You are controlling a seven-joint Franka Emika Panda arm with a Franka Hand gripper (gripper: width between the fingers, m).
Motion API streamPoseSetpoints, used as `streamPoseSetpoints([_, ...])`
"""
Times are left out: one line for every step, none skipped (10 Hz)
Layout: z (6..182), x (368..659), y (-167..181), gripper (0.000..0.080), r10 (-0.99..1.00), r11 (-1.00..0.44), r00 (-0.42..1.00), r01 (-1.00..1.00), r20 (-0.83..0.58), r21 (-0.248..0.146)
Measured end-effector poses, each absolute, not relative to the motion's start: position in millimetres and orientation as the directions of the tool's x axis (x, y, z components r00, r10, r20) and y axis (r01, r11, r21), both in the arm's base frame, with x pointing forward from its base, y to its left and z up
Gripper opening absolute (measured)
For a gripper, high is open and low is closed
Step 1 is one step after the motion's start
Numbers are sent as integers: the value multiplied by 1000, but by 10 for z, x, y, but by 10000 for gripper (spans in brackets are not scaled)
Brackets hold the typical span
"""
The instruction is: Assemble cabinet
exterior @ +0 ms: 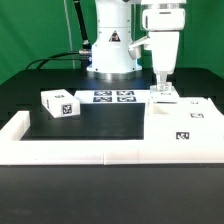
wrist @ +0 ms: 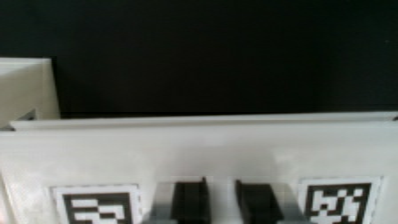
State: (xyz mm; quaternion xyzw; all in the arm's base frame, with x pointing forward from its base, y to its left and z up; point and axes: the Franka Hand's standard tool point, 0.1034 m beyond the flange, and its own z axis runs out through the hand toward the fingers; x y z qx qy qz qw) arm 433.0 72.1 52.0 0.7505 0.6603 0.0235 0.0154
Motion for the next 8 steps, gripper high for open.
streamPoseSetpoints([519, 4334, 717, 70, 992, -128, 128, 990, 15, 54])
streamPoseSetpoints([521, 4374, 697, 70, 991, -131, 130, 989, 18, 62])
streamPoseSetpoints([535, 4430, 656, 70, 992, -124, 124, 991, 6, 54])
streamPoseSetpoints([572, 4515, 631, 70, 992, -125, 126, 991, -5, 51])
streamPoseSetpoints([594, 4556, 620, 70, 992, -126, 127, 990, -6, 54])
streamPoseSetpoints([594, 4558, 612, 70, 992, -128, 128, 990, -6, 55])
streamPoseSetpoints([591, 4553, 614, 70, 992, -127, 128, 990, -6, 54])
streamPoseSetpoints([591, 4553, 613, 70, 992, -127, 128, 990, -6, 54])
